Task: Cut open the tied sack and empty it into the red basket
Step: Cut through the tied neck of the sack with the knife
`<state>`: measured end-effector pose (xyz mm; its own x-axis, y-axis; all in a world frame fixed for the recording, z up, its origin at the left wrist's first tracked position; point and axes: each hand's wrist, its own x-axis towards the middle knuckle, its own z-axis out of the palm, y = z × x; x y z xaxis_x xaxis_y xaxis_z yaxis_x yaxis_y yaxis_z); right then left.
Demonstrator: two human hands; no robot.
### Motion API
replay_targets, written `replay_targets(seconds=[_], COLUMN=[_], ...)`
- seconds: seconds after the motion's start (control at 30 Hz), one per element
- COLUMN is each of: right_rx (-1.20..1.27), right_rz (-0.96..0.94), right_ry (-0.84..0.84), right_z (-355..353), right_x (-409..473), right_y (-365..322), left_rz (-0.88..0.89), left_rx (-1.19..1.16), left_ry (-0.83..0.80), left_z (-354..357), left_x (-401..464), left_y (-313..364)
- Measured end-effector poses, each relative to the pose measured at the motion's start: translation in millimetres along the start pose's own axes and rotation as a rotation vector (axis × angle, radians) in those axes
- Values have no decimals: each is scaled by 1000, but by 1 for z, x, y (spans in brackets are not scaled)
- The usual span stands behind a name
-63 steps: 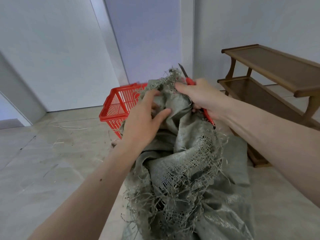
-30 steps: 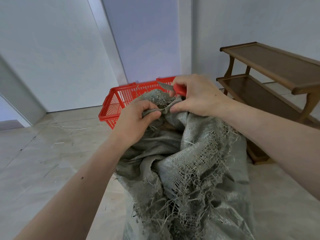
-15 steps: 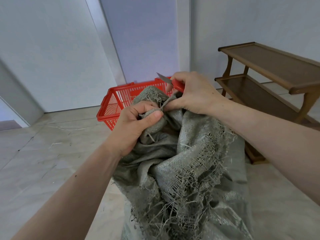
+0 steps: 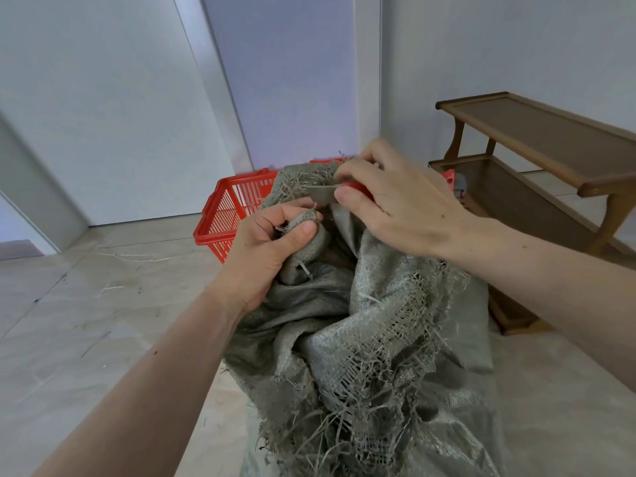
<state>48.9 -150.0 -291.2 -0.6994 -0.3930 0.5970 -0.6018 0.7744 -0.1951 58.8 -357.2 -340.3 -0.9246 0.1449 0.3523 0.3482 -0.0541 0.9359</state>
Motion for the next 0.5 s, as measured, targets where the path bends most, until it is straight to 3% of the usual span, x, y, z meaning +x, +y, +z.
replay_targets(seconds=[0.2, 0.5], right_rx=[-215, -313], right_rz=[-219, -276], right_ry=[358, 378], right_z=[0, 4], right_x=[-10, -12], right_y=[3, 4], left_rz=[11, 37], left_rx=[-5, 25], left_ry=[-22, -14], left_z=[-3, -5], left_x=[0, 0], left_y=[-1, 1])
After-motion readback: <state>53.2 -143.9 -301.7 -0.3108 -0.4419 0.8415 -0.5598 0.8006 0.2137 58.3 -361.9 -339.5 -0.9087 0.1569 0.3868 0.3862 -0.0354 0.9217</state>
